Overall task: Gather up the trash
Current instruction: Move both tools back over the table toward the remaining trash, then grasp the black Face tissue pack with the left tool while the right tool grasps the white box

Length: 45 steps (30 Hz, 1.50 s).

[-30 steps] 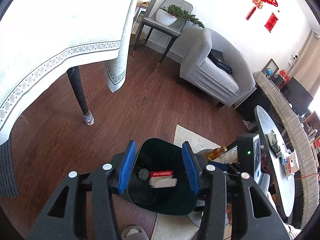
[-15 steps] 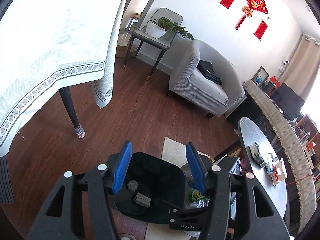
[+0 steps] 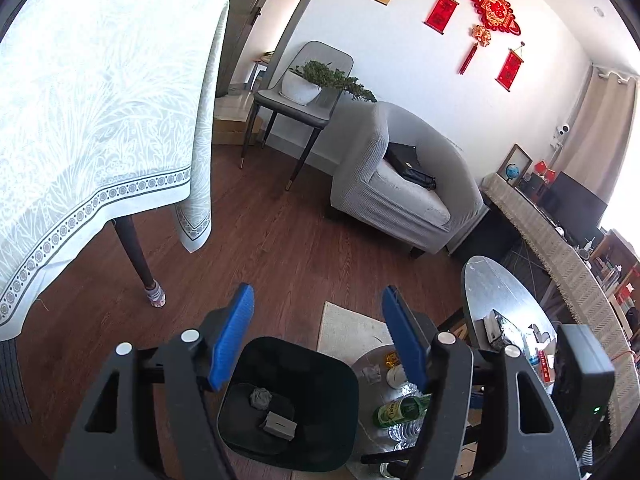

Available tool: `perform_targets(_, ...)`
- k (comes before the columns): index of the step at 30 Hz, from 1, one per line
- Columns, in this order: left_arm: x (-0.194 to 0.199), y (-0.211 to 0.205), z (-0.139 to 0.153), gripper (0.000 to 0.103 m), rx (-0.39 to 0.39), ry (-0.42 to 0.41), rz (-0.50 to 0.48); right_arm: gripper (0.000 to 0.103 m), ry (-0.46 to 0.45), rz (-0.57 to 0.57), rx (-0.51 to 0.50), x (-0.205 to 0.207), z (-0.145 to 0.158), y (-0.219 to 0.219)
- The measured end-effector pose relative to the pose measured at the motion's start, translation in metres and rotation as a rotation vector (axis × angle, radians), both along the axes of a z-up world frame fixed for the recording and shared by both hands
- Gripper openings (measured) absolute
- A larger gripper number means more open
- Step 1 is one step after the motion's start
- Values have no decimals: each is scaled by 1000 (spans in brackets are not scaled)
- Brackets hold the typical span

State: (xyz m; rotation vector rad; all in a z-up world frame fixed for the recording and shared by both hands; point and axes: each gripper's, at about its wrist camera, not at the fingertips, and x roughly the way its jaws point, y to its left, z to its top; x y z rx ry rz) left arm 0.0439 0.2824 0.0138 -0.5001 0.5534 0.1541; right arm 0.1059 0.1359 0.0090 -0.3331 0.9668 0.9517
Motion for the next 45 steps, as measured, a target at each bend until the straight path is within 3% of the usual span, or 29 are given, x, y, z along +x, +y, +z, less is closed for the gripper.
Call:
perform_targets(6,12,-26,7,74,26,-20,-35,94,-81,-64,58,-1,29,-41)
perform_targets(17,46,-84,9,78,46,-26,-127,90,-166,-215,89,15,47,-114)
perform_targets(26,68,-145,11,81,125,-42,-238,88,-329,-377,99,22,66,-176)
perform_targets(35,88,-193,5,84,163,-36,-315,88,-318,-480,103,33,61,-227)
perform_targets(41,103,-221,-8,87,195,16,-373,88,-301,-508,93,33,54,-246)
perform_targets(45,113,-244,-18,89,259,62,-415,88,-296,-517,88,32,51,-254)
